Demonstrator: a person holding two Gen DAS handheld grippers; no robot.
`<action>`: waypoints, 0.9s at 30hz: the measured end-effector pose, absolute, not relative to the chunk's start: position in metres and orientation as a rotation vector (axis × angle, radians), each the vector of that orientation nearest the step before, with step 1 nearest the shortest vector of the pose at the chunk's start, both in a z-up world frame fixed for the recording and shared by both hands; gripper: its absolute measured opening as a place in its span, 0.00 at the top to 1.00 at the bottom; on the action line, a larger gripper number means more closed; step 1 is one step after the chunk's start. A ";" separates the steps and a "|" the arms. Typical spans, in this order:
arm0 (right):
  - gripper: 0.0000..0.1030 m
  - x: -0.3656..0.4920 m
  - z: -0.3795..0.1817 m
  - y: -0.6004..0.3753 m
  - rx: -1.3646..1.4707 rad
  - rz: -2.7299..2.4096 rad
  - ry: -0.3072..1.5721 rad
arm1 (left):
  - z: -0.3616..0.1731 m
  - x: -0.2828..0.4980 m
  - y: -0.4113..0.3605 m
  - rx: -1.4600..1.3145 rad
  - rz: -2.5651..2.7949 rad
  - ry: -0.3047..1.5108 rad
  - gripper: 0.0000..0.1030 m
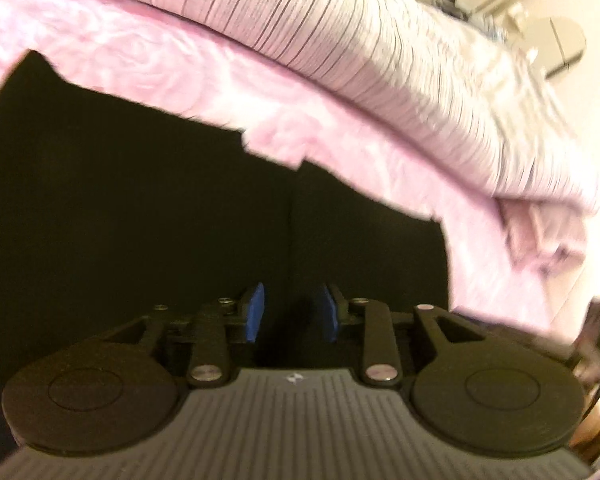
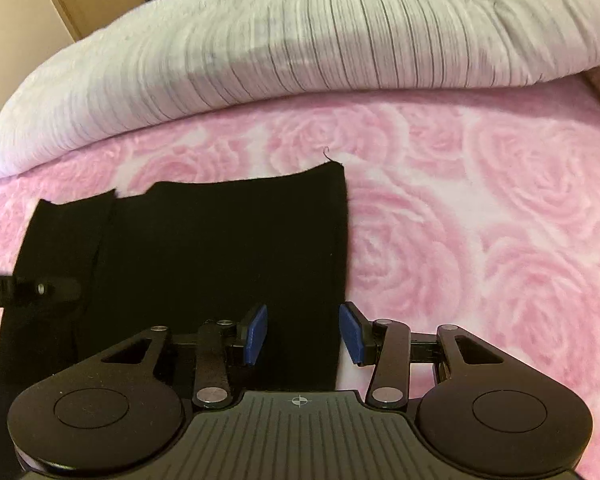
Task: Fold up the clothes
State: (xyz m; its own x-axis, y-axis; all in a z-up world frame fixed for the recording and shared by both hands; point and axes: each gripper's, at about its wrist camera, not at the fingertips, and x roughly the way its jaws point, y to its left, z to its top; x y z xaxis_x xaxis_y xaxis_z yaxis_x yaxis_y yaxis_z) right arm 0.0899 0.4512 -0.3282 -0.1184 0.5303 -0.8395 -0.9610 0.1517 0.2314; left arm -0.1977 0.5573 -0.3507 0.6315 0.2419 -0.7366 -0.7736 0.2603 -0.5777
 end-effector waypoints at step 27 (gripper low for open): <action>0.57 0.099 -0.328 0.474 -0.456 1.353 0.976 | -0.355 -0.191 0.588 -0.839 0.877 0.504 0.97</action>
